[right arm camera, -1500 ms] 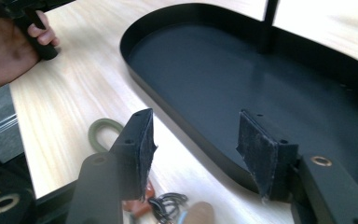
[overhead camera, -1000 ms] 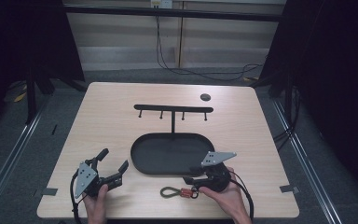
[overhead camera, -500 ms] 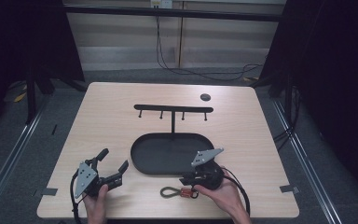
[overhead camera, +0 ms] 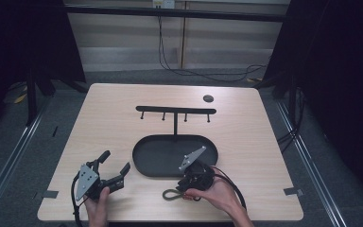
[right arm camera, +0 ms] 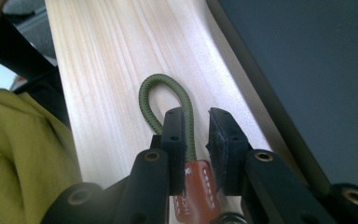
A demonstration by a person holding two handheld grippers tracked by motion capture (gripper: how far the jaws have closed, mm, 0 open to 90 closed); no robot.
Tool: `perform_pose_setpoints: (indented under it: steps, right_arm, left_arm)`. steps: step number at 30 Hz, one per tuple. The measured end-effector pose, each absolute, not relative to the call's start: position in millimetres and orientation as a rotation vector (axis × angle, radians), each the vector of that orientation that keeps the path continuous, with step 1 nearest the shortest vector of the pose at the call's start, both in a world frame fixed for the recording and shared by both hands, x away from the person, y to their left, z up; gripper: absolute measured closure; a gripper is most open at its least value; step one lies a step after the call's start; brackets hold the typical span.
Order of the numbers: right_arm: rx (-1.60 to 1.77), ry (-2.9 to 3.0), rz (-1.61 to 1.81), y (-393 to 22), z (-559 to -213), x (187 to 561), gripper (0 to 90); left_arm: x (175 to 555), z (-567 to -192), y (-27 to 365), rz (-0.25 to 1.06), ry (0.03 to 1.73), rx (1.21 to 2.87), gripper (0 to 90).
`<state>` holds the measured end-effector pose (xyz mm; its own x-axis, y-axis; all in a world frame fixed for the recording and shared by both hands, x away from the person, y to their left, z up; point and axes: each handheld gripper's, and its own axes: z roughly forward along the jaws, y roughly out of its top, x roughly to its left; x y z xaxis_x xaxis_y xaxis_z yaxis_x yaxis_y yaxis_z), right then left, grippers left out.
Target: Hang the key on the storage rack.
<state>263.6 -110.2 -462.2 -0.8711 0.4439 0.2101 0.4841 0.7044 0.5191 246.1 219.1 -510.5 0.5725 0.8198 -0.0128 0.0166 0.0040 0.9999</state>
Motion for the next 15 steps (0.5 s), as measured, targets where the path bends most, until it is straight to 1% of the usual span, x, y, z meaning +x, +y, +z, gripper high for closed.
perform_pose_setpoints:
  steps: [8,15]
  right_arm:
    - [-0.718,-2.857,-0.785,-99,-469,267,76.0]
    - [-0.69,-2.872,-0.724,-93,-470,271,78.2]
  left_arm:
    - [246,-511,219,0.736,0.763,1.441,16.2]
    - [246,-511,219,0.736,0.763,1.441,16.2]
